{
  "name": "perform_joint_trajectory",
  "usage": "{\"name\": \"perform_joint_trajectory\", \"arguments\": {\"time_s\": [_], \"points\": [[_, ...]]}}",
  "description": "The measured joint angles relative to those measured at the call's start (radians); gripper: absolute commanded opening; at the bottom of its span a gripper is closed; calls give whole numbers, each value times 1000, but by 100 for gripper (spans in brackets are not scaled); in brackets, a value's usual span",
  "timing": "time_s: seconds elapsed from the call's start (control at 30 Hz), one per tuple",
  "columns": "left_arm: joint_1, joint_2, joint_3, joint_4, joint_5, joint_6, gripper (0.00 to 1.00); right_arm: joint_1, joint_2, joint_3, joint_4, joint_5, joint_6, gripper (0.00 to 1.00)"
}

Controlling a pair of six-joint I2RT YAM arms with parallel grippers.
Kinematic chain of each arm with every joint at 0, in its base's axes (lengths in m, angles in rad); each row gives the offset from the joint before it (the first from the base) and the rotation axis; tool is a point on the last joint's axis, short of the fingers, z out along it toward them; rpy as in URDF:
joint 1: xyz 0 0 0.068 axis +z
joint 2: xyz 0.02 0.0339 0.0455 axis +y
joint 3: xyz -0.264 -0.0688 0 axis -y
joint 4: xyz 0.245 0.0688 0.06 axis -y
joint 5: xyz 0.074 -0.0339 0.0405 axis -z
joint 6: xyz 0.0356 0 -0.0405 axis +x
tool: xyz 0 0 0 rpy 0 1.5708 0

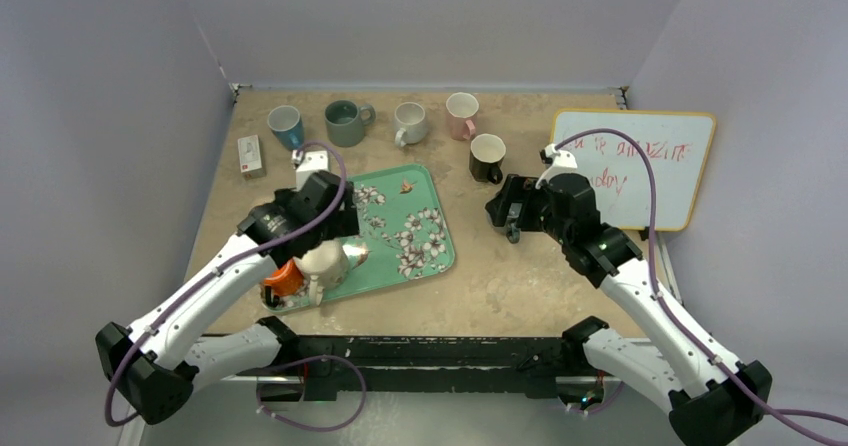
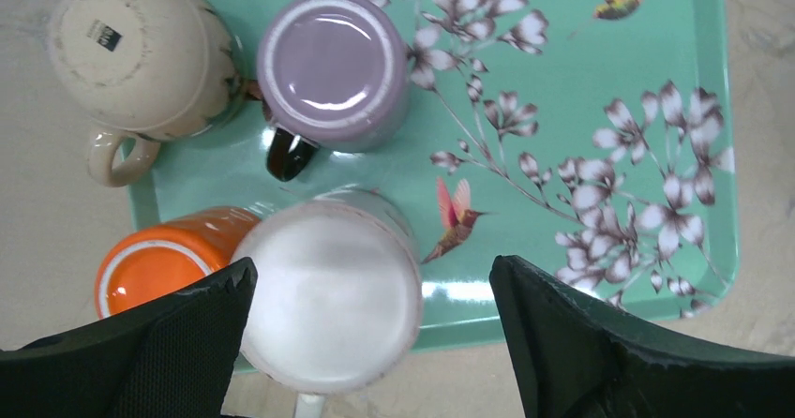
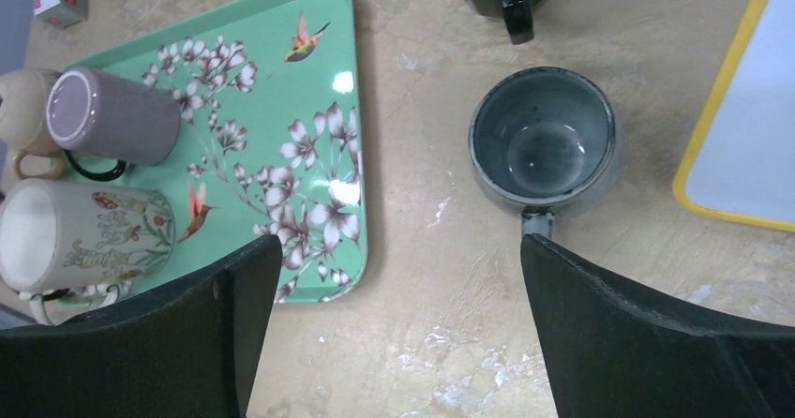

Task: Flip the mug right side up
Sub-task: Place the cup at the center of the board, then turn over the cup on the tray.

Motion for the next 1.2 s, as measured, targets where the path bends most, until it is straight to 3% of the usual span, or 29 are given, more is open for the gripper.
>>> {"name": "perform_joint_trajectory", "arguments": {"time_s": [0.1, 0.23, 0.47, 0.67, 0.9, 1.2], "points": [[130, 26, 11, 34, 78, 52, 95, 0, -8, -3, 2, -24, 0, 99], [185, 105, 43, 47, 141, 101, 96, 0, -39, -18, 7, -39, 0, 99], [206, 112, 75, -25, 209, 101, 88, 0, -68, -22, 2, -77, -2, 99], [206, -38, 76, -139, 312, 69, 85, 0, -86, -30, -1, -92, -11, 99], [206, -192, -13, -276, 370, -49, 82, 0, -102, -64, -1, -111, -17, 99], [206, -141, -160, -246, 465, -189, 81, 0, -101, -65, -10, -110, -42, 99]]}}
